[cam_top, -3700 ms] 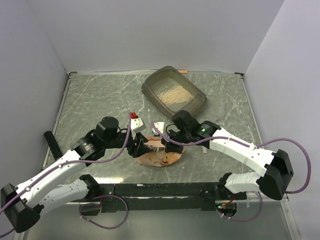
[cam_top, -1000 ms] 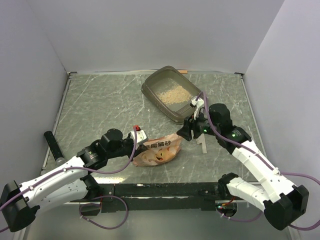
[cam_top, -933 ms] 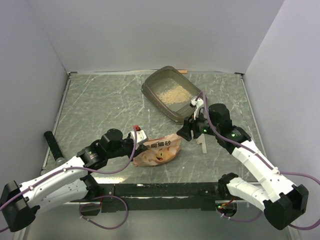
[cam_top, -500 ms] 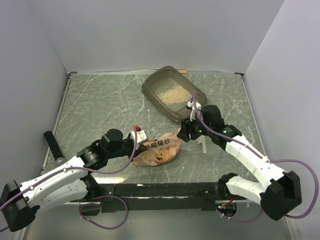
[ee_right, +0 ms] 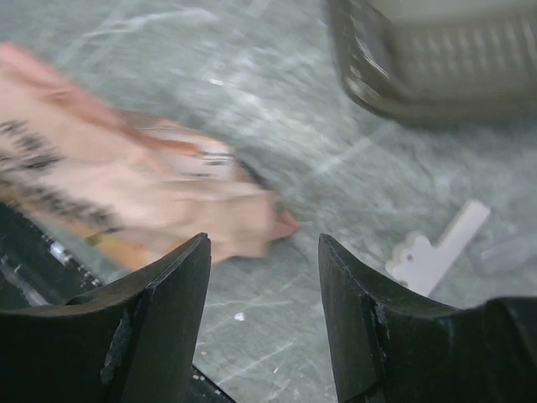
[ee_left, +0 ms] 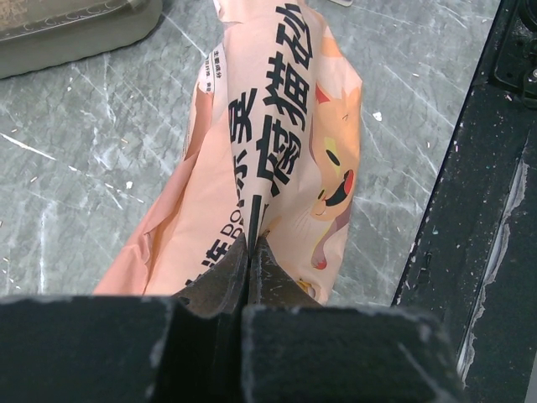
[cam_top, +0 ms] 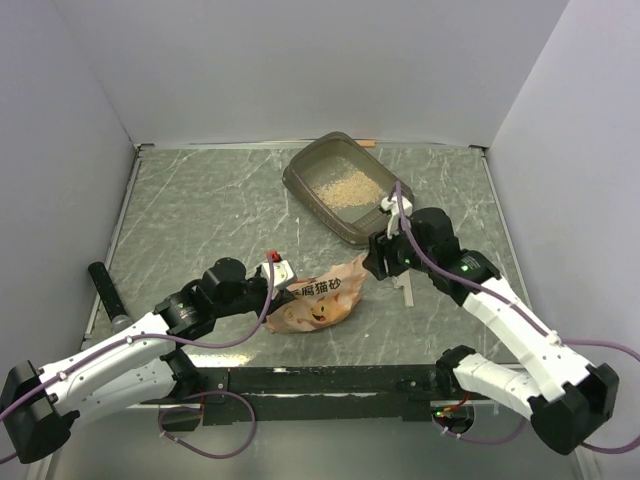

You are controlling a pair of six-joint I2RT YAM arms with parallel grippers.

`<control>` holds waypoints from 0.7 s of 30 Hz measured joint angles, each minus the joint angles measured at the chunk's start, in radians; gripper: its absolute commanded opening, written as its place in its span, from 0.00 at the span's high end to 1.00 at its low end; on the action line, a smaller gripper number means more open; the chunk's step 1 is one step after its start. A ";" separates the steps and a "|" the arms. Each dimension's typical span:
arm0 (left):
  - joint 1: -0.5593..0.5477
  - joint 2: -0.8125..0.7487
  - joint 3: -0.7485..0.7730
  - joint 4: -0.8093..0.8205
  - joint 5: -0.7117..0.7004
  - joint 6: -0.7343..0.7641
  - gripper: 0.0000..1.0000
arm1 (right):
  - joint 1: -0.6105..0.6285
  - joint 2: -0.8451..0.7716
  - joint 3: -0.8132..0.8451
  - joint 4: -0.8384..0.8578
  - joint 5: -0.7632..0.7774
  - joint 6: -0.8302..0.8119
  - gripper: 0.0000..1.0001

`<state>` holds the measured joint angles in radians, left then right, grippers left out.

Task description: Fill the litter box with clean litter

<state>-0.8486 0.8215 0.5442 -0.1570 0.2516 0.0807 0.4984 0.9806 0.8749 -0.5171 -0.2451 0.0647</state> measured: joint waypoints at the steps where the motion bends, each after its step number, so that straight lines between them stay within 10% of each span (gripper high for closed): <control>1: 0.000 0.000 0.000 0.000 -0.001 0.000 0.99 | 0.032 -0.013 0.022 -0.013 0.006 -0.020 0.39; 10: 0.000 0.000 0.000 -0.002 -0.011 -0.015 0.99 | 0.393 -0.016 0.087 -0.110 0.095 -0.252 0.38; 21: -0.004 0.000 0.000 -0.002 -0.022 -0.018 0.99 | 0.430 -0.045 -0.007 -0.058 0.158 -0.467 0.37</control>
<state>-0.8524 0.8215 0.5442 -0.1589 0.2295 0.0628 0.9279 0.9356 0.8680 -0.5751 -0.0868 -0.4023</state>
